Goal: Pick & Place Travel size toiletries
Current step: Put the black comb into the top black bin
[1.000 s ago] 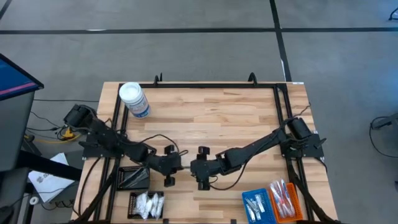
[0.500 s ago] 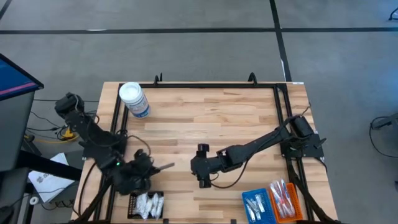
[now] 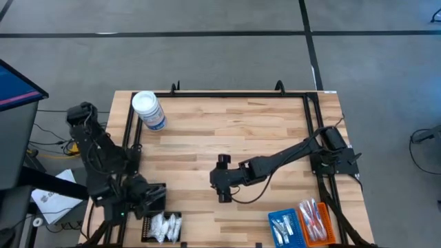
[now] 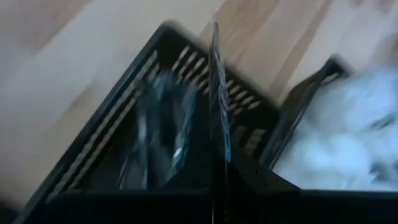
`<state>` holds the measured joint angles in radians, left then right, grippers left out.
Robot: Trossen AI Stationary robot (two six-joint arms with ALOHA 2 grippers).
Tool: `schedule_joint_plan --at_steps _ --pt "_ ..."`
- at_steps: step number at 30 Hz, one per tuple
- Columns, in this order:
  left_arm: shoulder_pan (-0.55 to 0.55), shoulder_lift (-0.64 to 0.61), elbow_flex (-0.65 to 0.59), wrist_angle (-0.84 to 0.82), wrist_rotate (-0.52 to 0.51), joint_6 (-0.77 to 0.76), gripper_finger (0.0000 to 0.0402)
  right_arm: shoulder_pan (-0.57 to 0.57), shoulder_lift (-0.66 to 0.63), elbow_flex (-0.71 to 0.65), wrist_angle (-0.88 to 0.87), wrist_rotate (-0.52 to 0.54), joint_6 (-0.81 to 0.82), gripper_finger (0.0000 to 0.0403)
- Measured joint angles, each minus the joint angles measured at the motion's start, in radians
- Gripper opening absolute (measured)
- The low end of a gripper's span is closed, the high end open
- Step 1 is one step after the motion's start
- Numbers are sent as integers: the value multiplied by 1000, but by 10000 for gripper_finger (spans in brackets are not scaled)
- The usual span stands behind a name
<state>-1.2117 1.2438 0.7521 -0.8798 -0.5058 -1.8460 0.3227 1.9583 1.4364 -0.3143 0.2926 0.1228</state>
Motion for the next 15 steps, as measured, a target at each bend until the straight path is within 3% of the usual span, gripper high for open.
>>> schedule_joint_plan --at_steps 7,15 --pt "-119 0 0 -35 43 -157 4 1 0 0 6 -2 -3 260" --pt "-138 11 -3 -75 -47 -196 5 1 0 0 16 -3 -2 260"
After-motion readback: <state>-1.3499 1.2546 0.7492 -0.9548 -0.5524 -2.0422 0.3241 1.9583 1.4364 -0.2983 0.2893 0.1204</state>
